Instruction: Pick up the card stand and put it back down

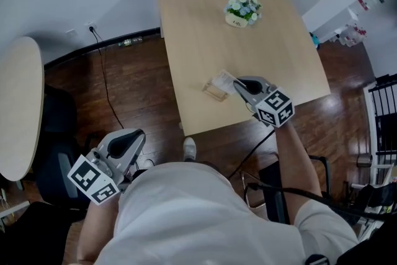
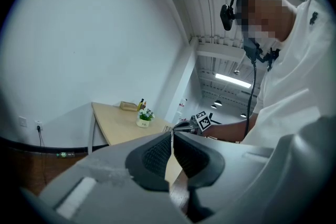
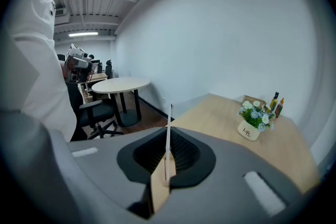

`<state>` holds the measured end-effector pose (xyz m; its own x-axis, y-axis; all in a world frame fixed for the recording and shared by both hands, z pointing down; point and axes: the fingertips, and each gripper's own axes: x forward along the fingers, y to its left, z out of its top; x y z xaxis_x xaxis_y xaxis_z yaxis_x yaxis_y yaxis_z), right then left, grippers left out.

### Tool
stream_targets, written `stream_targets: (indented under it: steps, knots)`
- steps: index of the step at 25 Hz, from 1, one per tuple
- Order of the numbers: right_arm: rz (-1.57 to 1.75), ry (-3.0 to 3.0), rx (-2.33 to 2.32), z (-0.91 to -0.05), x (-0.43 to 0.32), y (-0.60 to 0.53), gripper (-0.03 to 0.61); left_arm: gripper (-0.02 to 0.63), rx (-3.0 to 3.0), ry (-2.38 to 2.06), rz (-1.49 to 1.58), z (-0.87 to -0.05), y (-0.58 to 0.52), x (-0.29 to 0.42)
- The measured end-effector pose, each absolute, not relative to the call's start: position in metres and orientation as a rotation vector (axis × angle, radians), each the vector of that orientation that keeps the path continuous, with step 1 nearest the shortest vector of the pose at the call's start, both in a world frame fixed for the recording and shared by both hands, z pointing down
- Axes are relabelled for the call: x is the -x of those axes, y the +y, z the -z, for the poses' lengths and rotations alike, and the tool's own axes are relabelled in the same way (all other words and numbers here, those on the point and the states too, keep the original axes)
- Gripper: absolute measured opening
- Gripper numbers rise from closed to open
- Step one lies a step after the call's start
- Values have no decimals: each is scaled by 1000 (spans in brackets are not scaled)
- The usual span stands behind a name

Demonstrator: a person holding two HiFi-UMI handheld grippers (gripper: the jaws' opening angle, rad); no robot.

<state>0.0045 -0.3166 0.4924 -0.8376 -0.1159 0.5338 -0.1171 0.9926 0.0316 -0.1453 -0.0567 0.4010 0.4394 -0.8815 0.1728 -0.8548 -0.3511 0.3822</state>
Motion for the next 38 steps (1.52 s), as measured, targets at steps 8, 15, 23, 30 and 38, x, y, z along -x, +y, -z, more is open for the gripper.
stream_targets:
  steps: [8, 15, 23, 30, 38]
  knots:
    - [38, -2579, -354, -454, -28, -268, 20, 8, -2320, -1413, 154, -394, -16, 173]
    - [-22, -2591, -501, -437, -46, -172, 20, 3, -2371, -1374, 130, -393, 28, 192]
    - [-202, -2633, -704, -442, -51, -39, 20, 2, -2445, -1266, -23, -424, 77, 186]
    - [-267, -2644, -720, -439, -63, 48, 20, 2, -2499, -1183, -36, -427, 99, 156]
    - [-240, -2667, -772, -427, -119, 118, 20, 2, -2580, -1045, -91, -421, 121, 71]
